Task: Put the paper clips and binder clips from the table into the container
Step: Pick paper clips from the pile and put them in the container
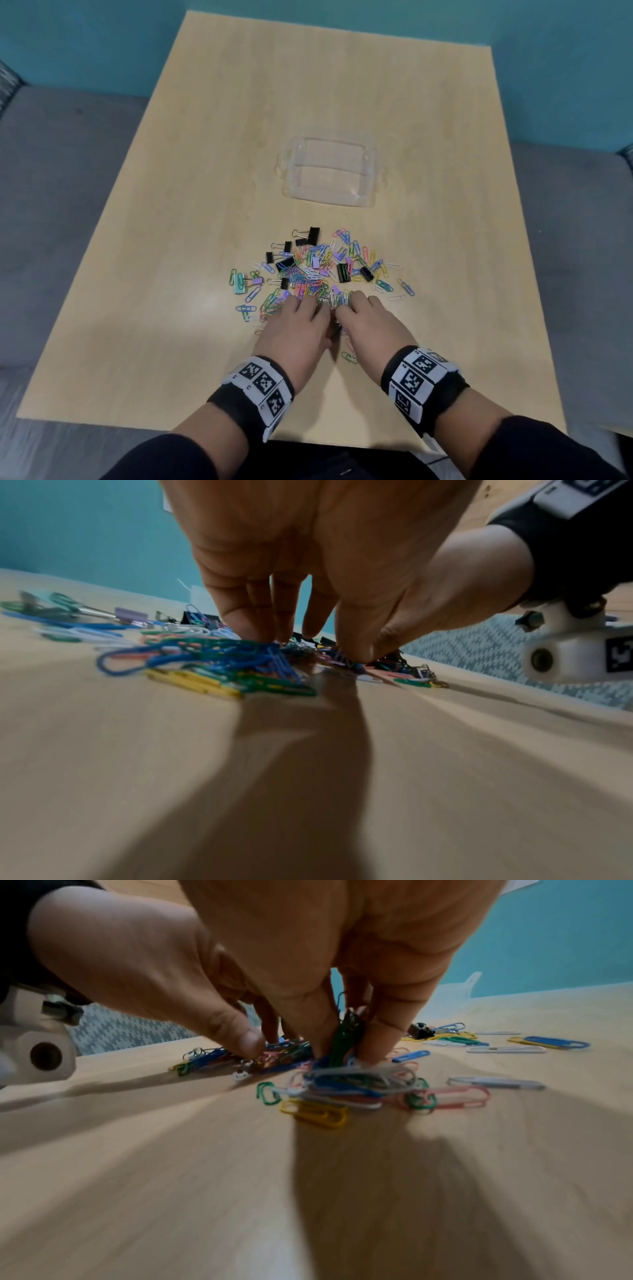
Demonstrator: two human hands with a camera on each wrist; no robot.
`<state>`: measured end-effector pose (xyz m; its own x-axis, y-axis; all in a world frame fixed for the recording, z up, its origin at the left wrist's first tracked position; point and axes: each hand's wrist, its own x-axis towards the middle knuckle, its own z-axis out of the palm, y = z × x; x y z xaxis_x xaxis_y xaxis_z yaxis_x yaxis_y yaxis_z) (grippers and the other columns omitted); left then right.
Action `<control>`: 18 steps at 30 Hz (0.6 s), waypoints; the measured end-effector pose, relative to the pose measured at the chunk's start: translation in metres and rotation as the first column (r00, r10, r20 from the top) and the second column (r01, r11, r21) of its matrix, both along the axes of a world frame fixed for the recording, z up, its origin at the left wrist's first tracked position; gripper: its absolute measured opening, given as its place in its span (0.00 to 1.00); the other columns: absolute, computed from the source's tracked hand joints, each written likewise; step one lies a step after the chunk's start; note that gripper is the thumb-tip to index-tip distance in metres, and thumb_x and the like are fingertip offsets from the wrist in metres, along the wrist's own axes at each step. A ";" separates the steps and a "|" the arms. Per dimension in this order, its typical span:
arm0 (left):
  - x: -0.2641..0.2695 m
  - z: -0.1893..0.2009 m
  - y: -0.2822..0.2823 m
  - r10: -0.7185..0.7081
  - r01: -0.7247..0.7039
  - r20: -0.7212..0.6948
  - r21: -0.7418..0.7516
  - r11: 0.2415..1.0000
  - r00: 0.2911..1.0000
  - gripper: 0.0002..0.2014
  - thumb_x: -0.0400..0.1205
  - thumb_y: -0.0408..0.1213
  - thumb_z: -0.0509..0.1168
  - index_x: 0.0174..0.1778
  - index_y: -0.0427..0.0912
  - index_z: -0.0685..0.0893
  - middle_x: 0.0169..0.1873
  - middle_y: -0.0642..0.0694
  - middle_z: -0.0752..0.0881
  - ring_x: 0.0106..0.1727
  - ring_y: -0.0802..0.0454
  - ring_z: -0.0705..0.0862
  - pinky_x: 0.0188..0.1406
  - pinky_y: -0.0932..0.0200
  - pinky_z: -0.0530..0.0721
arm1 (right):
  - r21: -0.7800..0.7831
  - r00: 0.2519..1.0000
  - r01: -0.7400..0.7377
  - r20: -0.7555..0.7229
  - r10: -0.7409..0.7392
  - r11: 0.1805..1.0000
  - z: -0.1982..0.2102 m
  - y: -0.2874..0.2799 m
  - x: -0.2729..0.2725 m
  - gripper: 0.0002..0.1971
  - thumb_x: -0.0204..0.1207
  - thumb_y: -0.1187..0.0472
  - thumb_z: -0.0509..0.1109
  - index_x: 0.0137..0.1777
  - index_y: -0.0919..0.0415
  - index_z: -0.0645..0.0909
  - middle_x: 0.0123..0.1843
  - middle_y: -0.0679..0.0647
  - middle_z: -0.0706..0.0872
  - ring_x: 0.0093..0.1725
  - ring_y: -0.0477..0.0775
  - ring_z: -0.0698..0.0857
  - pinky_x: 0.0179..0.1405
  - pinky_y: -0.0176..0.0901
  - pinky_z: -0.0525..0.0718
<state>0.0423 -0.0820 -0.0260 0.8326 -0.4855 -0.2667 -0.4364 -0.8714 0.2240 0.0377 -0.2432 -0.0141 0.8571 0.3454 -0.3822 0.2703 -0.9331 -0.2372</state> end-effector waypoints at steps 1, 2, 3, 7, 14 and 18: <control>0.001 0.000 -0.003 -0.009 0.009 -0.010 0.015 1.000 1.000 0.28 0.68 0.46 0.74 0.63 0.43 0.78 0.49 0.44 0.79 0.47 0.41 0.74 0.35 0.48 0.82 | 0.028 1.000 0.022 -0.005 -0.022 0.999 0.002 -0.001 0.002 0.21 0.57 0.74 0.72 0.48 0.58 0.72 0.47 0.59 0.75 0.41 0.63 0.76 0.29 0.48 0.67; 0.003 0.000 -0.004 -0.013 0.013 -0.016 0.026 1.000 1.000 0.28 0.66 0.42 0.76 0.62 0.43 0.78 0.47 0.44 0.78 0.46 0.42 0.74 0.32 0.49 0.80 | 0.052 0.999 0.039 -0.004 -0.038 0.998 0.004 -0.002 0.003 0.19 0.59 0.74 0.70 0.48 0.59 0.73 0.48 0.60 0.75 0.41 0.63 0.76 0.30 0.49 0.67; 0.005 -0.001 -0.005 -0.014 0.014 -0.017 0.027 1.000 1.000 0.28 0.64 0.38 0.76 0.60 0.44 0.79 0.46 0.44 0.77 0.45 0.42 0.73 0.29 0.50 0.79 | 0.069 0.999 0.051 -0.007 -0.051 0.996 0.005 -0.004 0.005 0.17 0.60 0.74 0.70 0.48 0.59 0.74 0.47 0.60 0.75 0.41 0.62 0.75 0.31 0.49 0.66; 0.015 0.003 -0.008 -0.010 0.011 -0.078 0.010 1.000 0.997 0.18 0.67 0.26 0.67 0.51 0.44 0.76 0.46 0.43 0.75 0.46 0.42 0.71 0.30 0.51 0.74 | 0.132 0.994 0.113 -0.027 -0.110 0.985 0.001 -0.009 0.009 0.16 0.61 0.75 0.71 0.42 0.58 0.72 0.42 0.57 0.72 0.32 0.56 0.65 0.29 0.46 0.62; 0.025 -0.001 -0.005 0.033 -0.037 -0.118 -0.030 0.999 0.992 0.16 0.71 0.22 0.58 0.48 0.45 0.72 0.41 0.47 0.65 0.40 0.45 0.67 0.32 0.52 0.67 | 0.255 0.910 0.411 -0.177 -0.376 0.875 0.001 -0.017 0.019 0.07 0.74 0.67 0.65 0.39 0.54 0.74 0.42 0.51 0.76 0.39 0.56 0.78 0.37 0.50 0.76; 0.030 -0.003 -0.002 0.128 -0.138 -0.151 -0.064 0.988 0.980 0.08 0.73 0.26 0.59 0.42 0.44 0.73 0.38 0.48 0.67 0.34 0.43 0.69 0.29 0.53 0.68 | 0.364 0.767 0.637 -0.382 -0.515 0.679 0.002 -0.029 0.022 0.08 0.70 0.67 0.68 0.36 0.53 0.78 0.38 0.50 0.82 0.35 0.56 0.84 0.38 0.51 0.85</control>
<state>0.0725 -0.0842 -0.0290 0.8456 -0.3958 -0.3582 -0.2754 -0.8983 0.3423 0.0596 -0.2721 -0.0118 0.8503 -0.0070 -0.5263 -0.4043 -0.6488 -0.6446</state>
